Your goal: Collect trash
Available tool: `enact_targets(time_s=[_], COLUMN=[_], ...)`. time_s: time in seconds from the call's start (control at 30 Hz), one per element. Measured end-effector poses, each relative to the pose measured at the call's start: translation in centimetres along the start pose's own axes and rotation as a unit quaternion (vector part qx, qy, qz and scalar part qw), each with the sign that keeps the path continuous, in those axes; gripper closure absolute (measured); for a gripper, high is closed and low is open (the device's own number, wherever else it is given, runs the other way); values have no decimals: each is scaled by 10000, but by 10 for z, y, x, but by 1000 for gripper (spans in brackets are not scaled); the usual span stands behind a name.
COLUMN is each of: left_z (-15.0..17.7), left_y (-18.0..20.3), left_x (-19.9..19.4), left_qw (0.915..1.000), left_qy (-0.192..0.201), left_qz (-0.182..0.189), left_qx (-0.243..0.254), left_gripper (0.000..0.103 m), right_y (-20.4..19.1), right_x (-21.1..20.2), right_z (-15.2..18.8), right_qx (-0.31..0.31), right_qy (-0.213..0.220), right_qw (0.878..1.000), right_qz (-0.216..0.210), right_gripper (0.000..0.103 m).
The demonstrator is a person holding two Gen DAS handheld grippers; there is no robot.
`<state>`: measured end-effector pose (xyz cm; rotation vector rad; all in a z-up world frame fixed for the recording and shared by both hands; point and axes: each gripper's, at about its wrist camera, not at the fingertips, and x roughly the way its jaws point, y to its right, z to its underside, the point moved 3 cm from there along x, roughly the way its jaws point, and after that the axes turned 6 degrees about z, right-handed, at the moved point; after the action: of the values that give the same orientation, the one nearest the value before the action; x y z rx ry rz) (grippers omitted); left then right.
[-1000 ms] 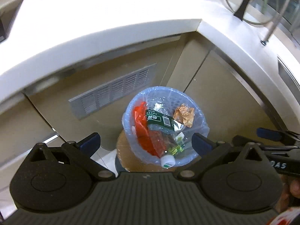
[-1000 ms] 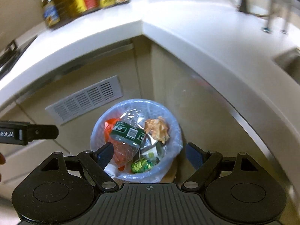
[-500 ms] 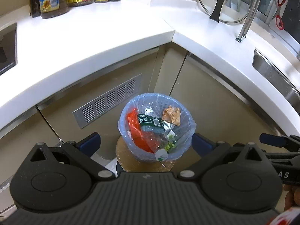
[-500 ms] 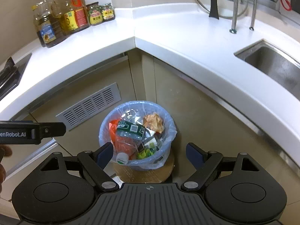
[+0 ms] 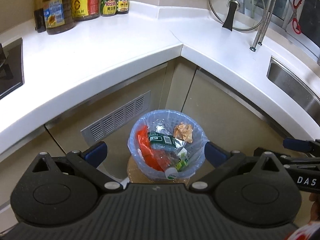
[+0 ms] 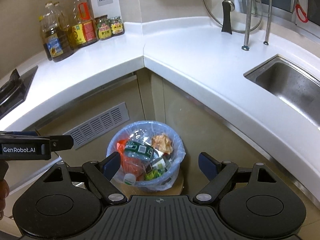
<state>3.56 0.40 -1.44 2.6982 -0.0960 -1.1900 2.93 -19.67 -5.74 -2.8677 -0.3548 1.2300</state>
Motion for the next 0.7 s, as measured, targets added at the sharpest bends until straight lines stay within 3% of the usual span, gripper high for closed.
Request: enact_targets(time_s=[0.7], left_z=[1], left_y=[3], left_x=[-2], left_qw=[9999], left_qy=[10], left_qz=[-150], left_qx=[8], left_gripper=[1], right_y=[3], right_x=[0], right_z=[-5], right_qx=[-53], right_qy=[48], right_qw=[9999], right_qz=[-130], right_gripper=[18])
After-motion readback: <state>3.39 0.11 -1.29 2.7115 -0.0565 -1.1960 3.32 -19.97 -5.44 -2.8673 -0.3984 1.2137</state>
